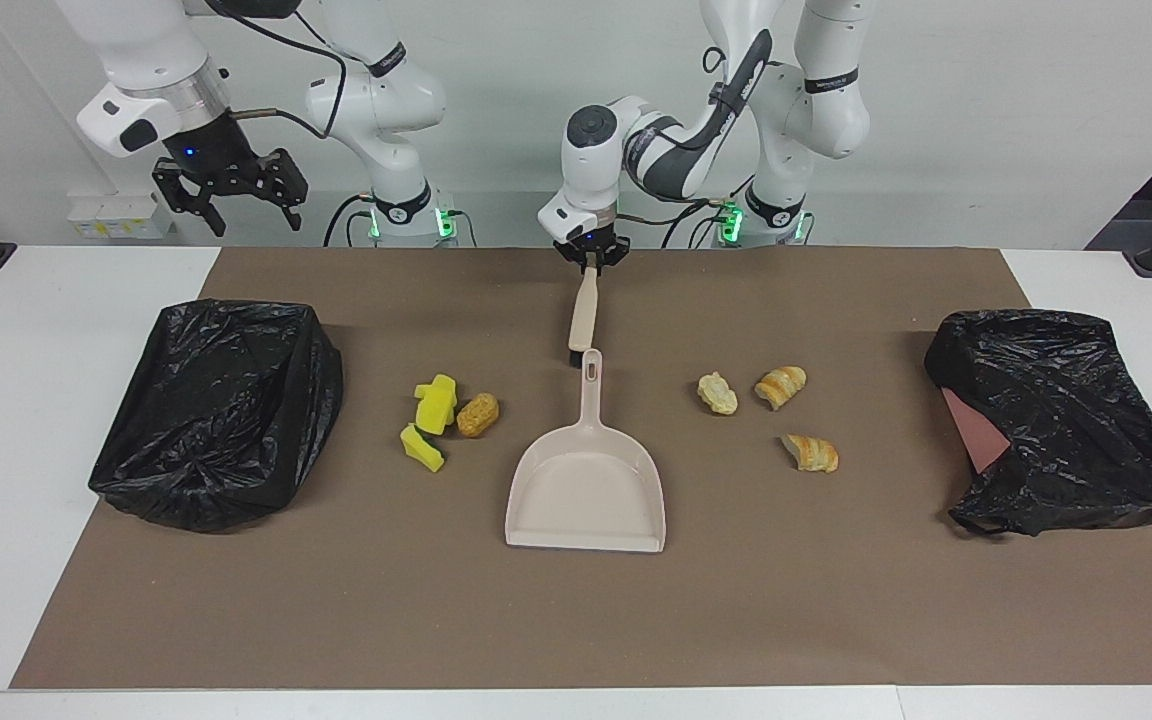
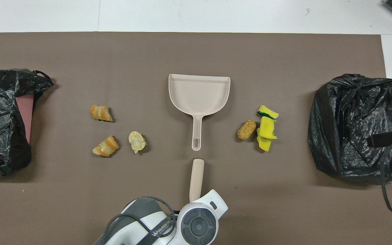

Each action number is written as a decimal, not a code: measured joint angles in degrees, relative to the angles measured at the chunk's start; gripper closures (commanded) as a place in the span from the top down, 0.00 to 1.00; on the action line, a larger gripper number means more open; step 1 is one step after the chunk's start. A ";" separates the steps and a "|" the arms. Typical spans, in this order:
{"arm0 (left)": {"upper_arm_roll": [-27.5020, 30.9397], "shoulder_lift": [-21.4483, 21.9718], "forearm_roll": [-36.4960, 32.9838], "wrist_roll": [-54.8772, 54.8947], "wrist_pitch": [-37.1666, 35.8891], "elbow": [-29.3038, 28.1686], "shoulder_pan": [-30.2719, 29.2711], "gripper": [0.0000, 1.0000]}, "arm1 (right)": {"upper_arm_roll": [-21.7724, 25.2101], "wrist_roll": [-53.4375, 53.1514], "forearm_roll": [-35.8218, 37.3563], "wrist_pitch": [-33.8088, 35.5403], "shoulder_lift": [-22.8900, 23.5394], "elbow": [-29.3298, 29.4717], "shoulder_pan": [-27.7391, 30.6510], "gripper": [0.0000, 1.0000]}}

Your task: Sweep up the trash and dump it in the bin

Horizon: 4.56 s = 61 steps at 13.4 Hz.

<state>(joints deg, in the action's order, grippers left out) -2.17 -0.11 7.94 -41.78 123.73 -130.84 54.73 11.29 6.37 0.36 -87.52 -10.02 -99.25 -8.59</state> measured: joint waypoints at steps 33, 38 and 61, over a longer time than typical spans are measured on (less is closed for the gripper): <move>-0.63 -0.67 -10.36 68.01 3.40 -0.22 -50.61 0.00 | -8.66 -38.46 -5.19 -37.63 32.12 -1.35 -27.14 0.43; -0.62 -0.70 -10.37 84.43 3.66 -0.19 -50.61 0.00 | -8.78 -38.46 -5.21 -37.64 32.46 -1.43 -27.38 0.00; -0.57 5.27 -10.27 53.04 -8.67 -3.89 -52.39 0.00 | -8.67 41.05 3.03 -33.36 14.18 -20.71 -23.91 0.00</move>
<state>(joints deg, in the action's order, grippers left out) -2.74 5.15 -2.34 11.27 115.06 -134.73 2.35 2.61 47.42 3.39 -120.88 4.16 -119.96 -32.50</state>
